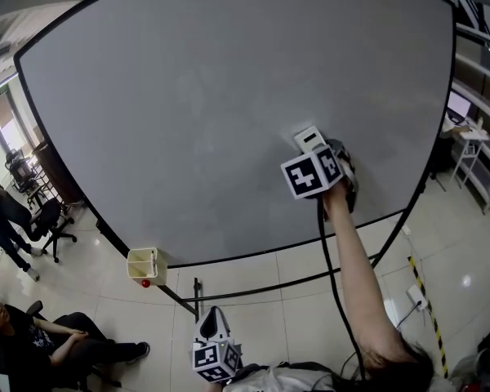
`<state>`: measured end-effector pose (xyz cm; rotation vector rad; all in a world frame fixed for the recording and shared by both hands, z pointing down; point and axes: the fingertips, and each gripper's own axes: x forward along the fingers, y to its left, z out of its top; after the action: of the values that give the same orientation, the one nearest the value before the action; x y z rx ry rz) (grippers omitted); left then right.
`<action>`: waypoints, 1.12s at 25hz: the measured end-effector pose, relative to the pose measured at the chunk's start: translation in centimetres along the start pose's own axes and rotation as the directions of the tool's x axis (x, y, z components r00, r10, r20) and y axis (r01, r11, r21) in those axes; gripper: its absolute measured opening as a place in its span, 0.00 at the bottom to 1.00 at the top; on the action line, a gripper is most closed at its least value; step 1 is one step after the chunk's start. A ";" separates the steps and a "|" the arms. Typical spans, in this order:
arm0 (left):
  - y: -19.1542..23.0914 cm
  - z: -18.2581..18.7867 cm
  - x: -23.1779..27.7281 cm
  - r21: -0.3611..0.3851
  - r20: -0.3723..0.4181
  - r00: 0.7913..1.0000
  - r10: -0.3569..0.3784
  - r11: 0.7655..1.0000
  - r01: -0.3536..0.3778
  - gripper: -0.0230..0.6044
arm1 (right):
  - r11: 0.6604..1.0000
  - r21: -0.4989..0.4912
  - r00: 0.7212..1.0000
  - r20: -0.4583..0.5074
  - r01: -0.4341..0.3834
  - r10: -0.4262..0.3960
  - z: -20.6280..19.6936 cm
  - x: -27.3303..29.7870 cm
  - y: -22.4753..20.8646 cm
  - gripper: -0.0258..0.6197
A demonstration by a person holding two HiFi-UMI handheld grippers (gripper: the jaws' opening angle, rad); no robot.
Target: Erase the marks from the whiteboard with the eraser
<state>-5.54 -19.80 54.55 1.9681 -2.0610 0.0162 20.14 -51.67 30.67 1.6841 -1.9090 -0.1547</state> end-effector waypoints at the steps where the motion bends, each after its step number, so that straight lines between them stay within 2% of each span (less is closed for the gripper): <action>1: 0.2 -0.3 0.0 -0.001 -0.008 1.000 0.003 1.000 -0.003 0.02 | 1.000 0.013 1.000 -0.016 0.021 -0.021 -0.7 0.0 -1.2 0.47; 3: 0.7 -0.8 0.1 -0.004 -0.019 1.000 0.004 1.000 -0.004 0.02 | 0.998 0.012 0.998 -0.015 0.058 -0.058 -0.7 -0.4 -2.2 0.47; 5: 0.7 -0.7 0.5 -0.005 -0.013 1.000 -0.003 1.000 0.003 0.02 | 0.997 -0.021 0.997 0.004 0.079 -0.079 0.8 -0.8 -1.4 0.47; 8: 0.1 -0.3 0.9 -0.010 0.003 1.000 -0.021 1.000 0.021 0.02 | 0.982 -0.148 0.993 0.010 0.121 -0.121 2.1 -0.8 1.6 0.46; 10: 0.0 -0.2 0.8 -0.012 0.006 1.000 -0.027 1.000 0.027 0.02 | 0.971 -0.219 0.995 -0.002 0.094 -0.096 1.3 -0.5 4.4 0.46; 13: -0.1 -0.4 0.6 -0.011 -0.001 0.999 -0.032 0.999 0.032 0.02 | 0.967 -0.251 0.999 -0.026 0.038 -0.046 -0.4 0.3 6.9 0.46; 15: 0.2 -0.5 0.3 -0.016 -0.004 1.000 -0.027 1.000 0.027 0.02 | 0.976 -0.215 0.999 -0.024 0.038 -0.044 -0.4 0.4 5.6 0.46; 20: 1.5 -0.4 -0.3 -0.029 -0.005 1.000 0.009 1.000 -0.010 0.02 | 0.996 -0.035 0.997 0.002 0.079 -0.079 2.1 -0.8 -1.3 0.46; 22: 1.6 -0.4 -0.2 -0.029 -0.004 1.000 0.012 0.999 -0.012 0.02 | 0.995 -0.029 0.995 0.014 0.095 -0.095 2.4 -1.0 -1.4 0.46; 24: 1.5 -0.6 0.0 -0.026 -0.003 1.000 0.003 1.000 -0.003 0.02 | 0.991 -0.091 0.995 0.001 0.096 -0.097 1.4 -0.7 1.0 0.46; 28: 0.7 -0.4 0.1 -0.025 0.007 1.000 -0.016 1.000 0.017 0.02 | 0.979 -0.199 0.994 -0.105 -0.040 0.020 -4.6 1.6 10.1 0.46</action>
<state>-6.10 -19.79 55.10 1.9731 -2.0394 -0.0197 13.57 -49.93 39.57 1.4996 -1.7789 -0.2371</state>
